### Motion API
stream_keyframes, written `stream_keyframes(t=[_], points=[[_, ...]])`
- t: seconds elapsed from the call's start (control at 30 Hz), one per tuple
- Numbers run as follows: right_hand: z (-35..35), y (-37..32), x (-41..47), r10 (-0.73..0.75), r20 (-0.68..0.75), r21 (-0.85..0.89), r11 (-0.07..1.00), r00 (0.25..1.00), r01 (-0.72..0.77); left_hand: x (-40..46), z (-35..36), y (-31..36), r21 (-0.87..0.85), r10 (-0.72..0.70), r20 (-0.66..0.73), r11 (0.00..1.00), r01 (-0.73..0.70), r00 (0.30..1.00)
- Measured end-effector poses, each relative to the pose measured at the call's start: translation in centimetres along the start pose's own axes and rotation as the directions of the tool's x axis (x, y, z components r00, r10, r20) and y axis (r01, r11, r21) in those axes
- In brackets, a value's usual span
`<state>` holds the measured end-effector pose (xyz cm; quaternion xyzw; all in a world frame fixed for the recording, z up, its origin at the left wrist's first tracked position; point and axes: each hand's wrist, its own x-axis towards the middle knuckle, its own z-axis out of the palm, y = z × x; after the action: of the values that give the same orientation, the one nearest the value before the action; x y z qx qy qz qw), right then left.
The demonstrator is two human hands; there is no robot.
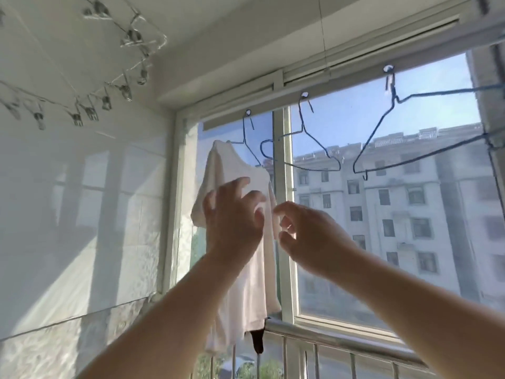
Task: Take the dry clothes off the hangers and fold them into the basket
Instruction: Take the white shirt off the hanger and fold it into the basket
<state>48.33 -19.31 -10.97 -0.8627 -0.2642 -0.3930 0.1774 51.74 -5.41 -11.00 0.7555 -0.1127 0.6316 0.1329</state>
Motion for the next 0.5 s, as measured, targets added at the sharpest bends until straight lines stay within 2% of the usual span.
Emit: stream_keyframes(t=[0.03, 0.1, 0.17, 0.23, 0.27, 0.37, 0.5], points=[[0.3, -0.6, 1.4, -0.011, -0.018, -0.008, 1.0, 1.0, 0.011, 1.4, 0.0, -1.2, 0.089, 0.006, -0.1, 0.996, 0.003, 0.995], [1.7, -2.0, 4.7, -0.034, -0.06, -0.028, 0.999, 0.998, 0.033, 4.3, 0.0, -4.3, 0.117, -0.036, -0.217, 0.991, 0.062, 0.976], [2.3, -3.3, 7.6, -0.051, -0.124, -0.035, 0.998, 0.991, 0.047, 7.0, -0.1, -6.4, -0.051, -0.191, -0.124, 0.981, 0.186, 0.974], [3.0, -4.8, 10.9, -0.075, -0.219, -0.039, 0.997, 0.973, 0.068, 9.4, 0.4, -8.3, -0.319, -0.316, 0.065, 0.892, 0.32, 0.947], [2.9, -5.3, 12.0, -0.081, -0.262, -0.031, 0.997, 0.962, 0.075, 10.1, 0.8, -8.7, -0.403, -0.332, 0.133, 0.843, 0.357, 0.934], [2.8, -6.6, 15.7, -0.062, -0.317, -0.035, 0.998, 0.947, 0.054, 10.5, 2.2, -9.9, -0.475, -0.261, 0.182, 0.82, 0.318, 0.948], [2.7, -7.0, 19.9, 0.038, -0.308, -0.162, 0.982, 0.951, -0.092, 9.7, 4.0, -9.7, -0.573, -0.107, 0.27, 0.781, 0.249, 0.957]])
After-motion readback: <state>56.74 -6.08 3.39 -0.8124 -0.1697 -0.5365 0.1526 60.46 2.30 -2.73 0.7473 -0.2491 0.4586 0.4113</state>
